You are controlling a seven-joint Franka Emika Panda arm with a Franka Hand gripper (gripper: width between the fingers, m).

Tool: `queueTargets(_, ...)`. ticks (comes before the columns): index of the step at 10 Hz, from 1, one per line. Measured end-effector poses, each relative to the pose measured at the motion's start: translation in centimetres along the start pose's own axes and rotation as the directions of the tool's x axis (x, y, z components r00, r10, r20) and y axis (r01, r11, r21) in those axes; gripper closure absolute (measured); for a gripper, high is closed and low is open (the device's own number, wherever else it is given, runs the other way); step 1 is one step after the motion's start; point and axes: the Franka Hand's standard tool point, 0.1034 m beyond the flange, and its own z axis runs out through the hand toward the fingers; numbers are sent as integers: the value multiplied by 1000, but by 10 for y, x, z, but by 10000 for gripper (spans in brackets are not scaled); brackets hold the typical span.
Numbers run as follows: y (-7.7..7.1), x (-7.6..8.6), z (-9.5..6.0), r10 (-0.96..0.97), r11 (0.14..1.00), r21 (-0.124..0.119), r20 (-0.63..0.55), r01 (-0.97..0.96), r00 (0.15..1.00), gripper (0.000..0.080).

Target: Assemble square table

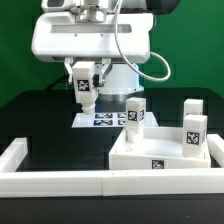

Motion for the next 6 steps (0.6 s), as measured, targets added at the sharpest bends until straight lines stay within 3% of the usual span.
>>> queueTargets(3, -1, -1, 1, -1, 1000, 0, 1, 1, 1000, 512)
queueTargets(6, -35, 0, 7, -13, 1000, 28, -8, 13, 1000, 512)
